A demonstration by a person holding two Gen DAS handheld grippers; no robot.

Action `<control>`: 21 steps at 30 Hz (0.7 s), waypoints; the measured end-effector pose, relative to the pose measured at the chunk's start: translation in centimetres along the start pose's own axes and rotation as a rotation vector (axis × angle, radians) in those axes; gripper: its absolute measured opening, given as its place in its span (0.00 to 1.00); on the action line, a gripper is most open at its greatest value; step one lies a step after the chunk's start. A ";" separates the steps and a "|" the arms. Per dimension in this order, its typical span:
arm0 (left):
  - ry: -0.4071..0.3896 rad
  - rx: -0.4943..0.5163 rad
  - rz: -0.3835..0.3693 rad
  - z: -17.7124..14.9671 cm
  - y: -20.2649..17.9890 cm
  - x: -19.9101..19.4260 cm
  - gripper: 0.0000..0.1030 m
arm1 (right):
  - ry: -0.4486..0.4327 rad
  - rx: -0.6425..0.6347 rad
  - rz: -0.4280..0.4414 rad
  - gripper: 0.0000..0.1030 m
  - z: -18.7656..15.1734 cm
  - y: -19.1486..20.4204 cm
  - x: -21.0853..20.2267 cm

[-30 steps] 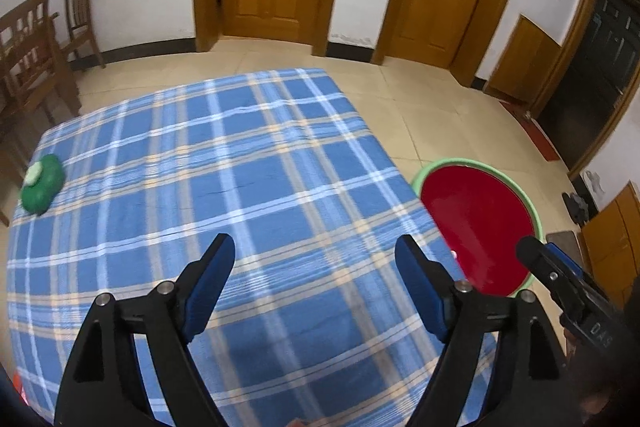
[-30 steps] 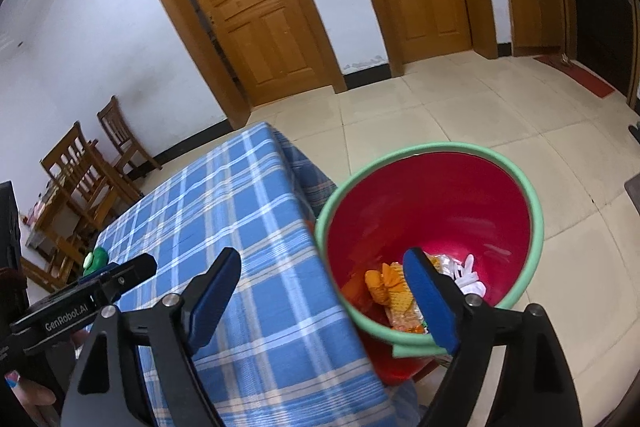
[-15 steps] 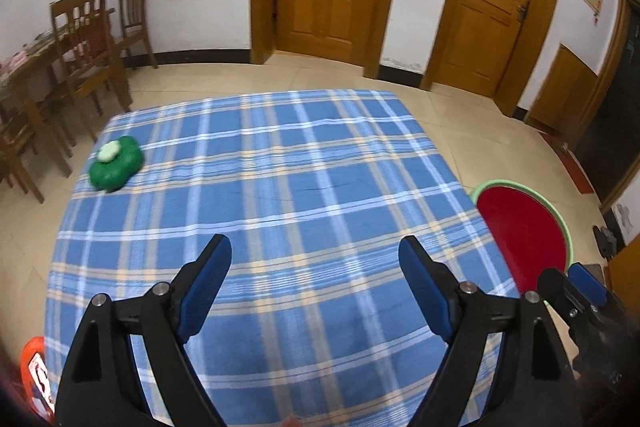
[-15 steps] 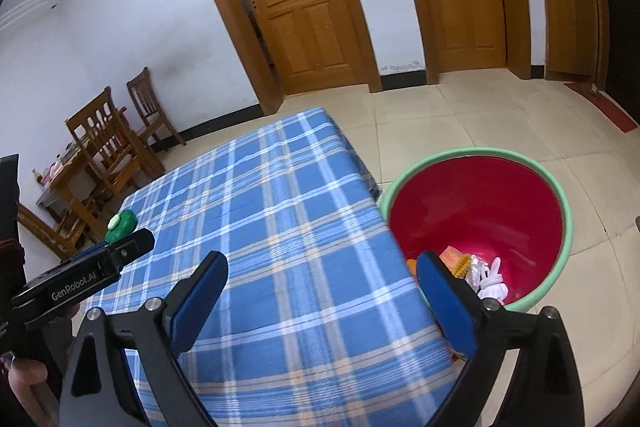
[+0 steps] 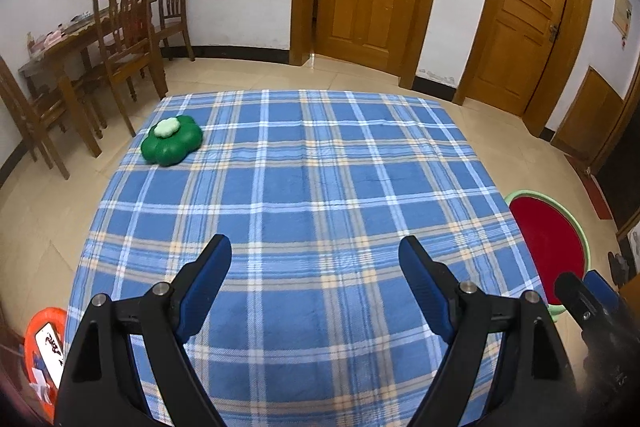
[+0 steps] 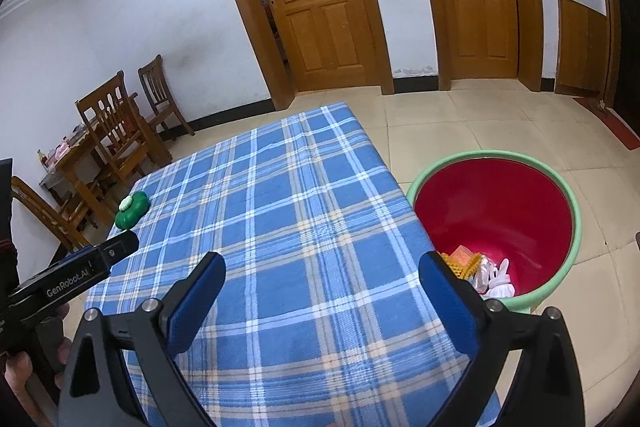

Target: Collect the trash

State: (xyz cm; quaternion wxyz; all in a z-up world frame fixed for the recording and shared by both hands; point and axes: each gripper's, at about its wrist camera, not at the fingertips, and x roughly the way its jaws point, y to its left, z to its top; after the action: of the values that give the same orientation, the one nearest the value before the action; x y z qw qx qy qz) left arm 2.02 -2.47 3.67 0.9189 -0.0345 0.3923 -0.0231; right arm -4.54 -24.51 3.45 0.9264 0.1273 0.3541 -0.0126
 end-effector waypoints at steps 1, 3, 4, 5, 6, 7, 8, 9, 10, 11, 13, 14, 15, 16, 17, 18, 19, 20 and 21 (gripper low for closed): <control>-0.002 -0.006 0.001 -0.1 0.2 -0.1 0.83 | 0.000 0.000 0.000 0.96 0.0 0.0 0.0; -0.005 -0.016 0.001 -0.1 0.5 -0.3 0.83 | -0.002 -0.003 0.000 0.97 -0.1 0.2 -0.1; -0.009 -0.020 0.001 -0.2 0.7 -0.4 0.83 | -0.002 -0.004 0.000 0.97 -0.1 0.3 -0.1; -0.012 -0.023 0.002 -0.2 0.8 -0.5 0.83 | -0.002 -0.005 -0.001 0.97 -0.1 0.4 -0.1; -0.016 -0.025 0.002 -0.2 0.9 -0.6 0.82 | -0.002 -0.006 0.000 0.97 -0.1 0.4 -0.2; -0.019 -0.026 0.002 -0.2 0.9 -0.7 0.83 | -0.002 -0.007 0.000 0.97 -0.2 0.6 -0.2; -0.022 -0.027 0.001 -0.2 1.0 -0.8 0.83 | -0.002 -0.009 0.000 0.97 -0.2 0.6 -0.2; -0.024 -0.028 0.000 -0.2 1.0 -0.8 0.83 | -0.001 -0.007 -0.001 0.97 -0.2 0.6 -0.2; -0.025 -0.029 0.000 -0.2 1.1 -0.9 0.83 | 0.000 -0.008 0.000 0.97 -0.2 0.7 -0.2; -0.026 -0.029 0.000 -0.2 1.1 -0.9 0.83 | 0.001 -0.009 0.000 0.97 -0.2 0.7 -0.2; -0.027 -0.030 0.000 -0.3 1.2 -1.0 0.82 | 0.002 -0.011 0.001 0.97 -0.3 0.8 -0.2; -0.027 -0.031 -0.001 -0.2 1.3 -1.0 0.83 | 0.002 -0.012 0.002 0.97 -0.3 0.9 -0.3; -0.027 -0.032 -0.001 -0.3 1.3 -1.0 0.82 | 0.001 -0.012 0.001 0.97 -0.3 0.9 -0.3; -0.027 -0.033 -0.002 -0.2 1.3 -1.0 0.82 | 0.001 -0.011 0.000 0.97 -0.3 0.8 -0.2; -0.028 -0.032 -0.002 -0.2 1.3 -1.0 0.83 | 0.000 -0.011 0.000 0.97 -0.3 0.9 -0.3; -0.028 -0.031 -0.001 -0.3 1.3 -1.0 0.82 | 0.000 -0.011 0.000 0.97 -0.2 0.9 -0.2; -0.027 -0.031 -0.002 -0.3 1.3 -0.9 0.82 | -0.001 -0.011 0.000 0.97 -0.3 0.9 -0.2; -0.027 -0.032 -0.002 -0.3 1.3 -0.9 0.82 | 0.000 -0.011 0.000 0.97 -0.3 0.9 -0.2; -0.026 -0.032 -0.003 -0.3 1.3 -0.9 0.82 | 0.001 -0.011 0.000 0.97 -0.3 0.9 -0.2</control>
State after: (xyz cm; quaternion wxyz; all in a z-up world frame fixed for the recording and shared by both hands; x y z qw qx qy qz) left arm 1.18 -1.09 4.05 0.9233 -0.0501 0.3804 -0.0178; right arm -4.77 -23.62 3.61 0.9270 0.1224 0.3545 -0.0104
